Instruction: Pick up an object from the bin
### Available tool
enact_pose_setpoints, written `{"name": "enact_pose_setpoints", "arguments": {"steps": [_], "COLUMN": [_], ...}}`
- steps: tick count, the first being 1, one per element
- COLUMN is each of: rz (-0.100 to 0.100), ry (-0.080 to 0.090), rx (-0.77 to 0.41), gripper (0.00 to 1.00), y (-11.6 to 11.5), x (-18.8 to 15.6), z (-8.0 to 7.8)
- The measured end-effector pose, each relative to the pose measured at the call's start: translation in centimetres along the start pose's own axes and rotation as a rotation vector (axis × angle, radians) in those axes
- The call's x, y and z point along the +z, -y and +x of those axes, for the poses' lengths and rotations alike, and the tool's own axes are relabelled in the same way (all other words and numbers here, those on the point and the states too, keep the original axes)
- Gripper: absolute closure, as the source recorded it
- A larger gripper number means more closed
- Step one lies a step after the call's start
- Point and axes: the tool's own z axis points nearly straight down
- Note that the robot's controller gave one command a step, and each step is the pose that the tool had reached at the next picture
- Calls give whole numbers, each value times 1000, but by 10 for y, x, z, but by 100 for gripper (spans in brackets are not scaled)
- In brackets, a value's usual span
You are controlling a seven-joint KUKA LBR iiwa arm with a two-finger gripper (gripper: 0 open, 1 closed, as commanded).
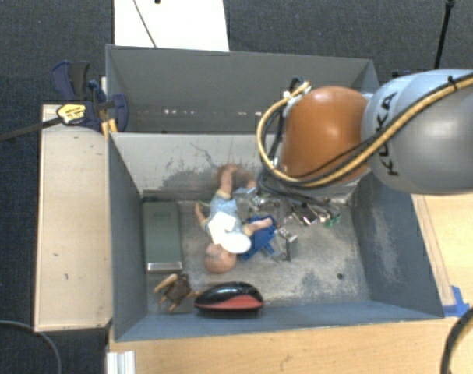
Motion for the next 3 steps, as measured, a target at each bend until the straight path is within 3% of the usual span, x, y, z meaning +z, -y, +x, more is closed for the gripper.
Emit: {"name": "enact_pose_setpoints", "arguments": {"steps": [1, 2, 3], "rz": [4, 2, 2], "ry": [10, 8, 8], "rx": [-124, -235, -249], "gripper": [0, 100, 100], "y": [-6, -7, -7], "x": [55, 77, 76], "z": [-19, -24, -24]}}
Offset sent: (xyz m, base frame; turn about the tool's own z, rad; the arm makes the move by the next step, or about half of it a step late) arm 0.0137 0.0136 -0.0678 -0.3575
